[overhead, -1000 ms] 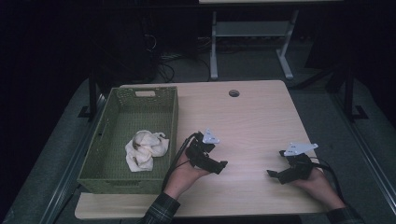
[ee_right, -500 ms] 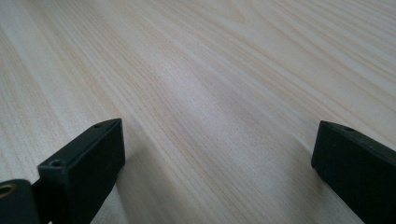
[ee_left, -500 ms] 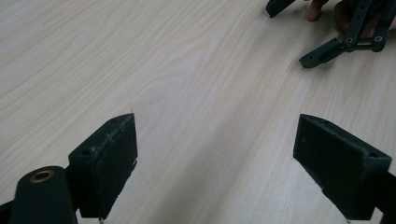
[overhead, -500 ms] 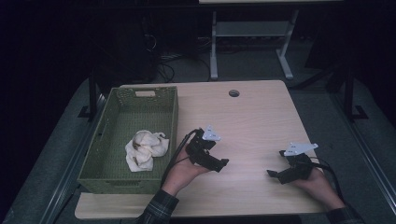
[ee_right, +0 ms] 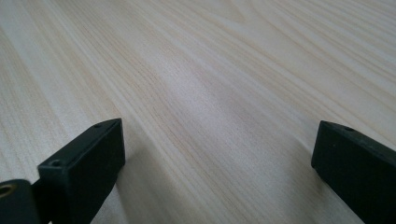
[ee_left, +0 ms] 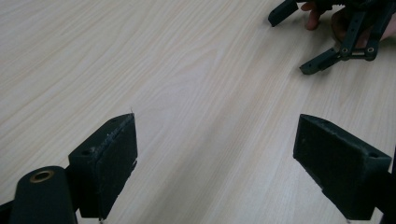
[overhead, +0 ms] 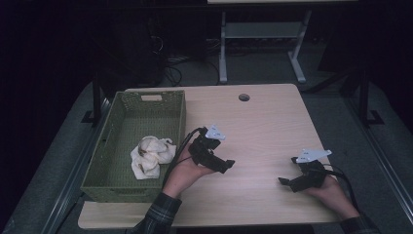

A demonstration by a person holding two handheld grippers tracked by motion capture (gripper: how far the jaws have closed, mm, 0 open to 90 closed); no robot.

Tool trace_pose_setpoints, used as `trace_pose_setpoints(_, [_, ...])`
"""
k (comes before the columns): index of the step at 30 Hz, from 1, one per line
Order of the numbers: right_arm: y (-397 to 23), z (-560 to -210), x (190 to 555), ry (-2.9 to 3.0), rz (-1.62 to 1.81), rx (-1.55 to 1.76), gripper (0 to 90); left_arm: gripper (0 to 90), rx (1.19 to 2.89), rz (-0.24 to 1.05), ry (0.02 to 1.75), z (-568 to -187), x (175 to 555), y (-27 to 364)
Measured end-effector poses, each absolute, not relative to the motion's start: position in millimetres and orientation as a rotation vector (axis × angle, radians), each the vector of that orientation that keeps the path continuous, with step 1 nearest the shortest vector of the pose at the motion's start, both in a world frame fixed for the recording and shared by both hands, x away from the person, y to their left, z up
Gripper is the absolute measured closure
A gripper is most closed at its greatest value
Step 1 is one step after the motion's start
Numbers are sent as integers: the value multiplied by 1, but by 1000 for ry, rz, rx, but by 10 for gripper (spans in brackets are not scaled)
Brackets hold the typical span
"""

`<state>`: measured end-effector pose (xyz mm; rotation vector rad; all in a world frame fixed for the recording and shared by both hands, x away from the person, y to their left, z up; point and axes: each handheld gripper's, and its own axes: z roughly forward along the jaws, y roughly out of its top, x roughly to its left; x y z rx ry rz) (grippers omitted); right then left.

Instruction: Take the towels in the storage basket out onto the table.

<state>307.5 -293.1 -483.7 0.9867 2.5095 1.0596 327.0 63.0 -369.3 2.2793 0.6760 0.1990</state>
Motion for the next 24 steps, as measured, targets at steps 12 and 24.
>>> trace_pose_setpoints(12, [-293,-484,307,2509,1060,987,24,131,2261,214,686,-351,335,82])
trace_pose_setpoints(24, [-293,-484,307,2509,1060,987,24,133,2248,225,714,-344,337,103])
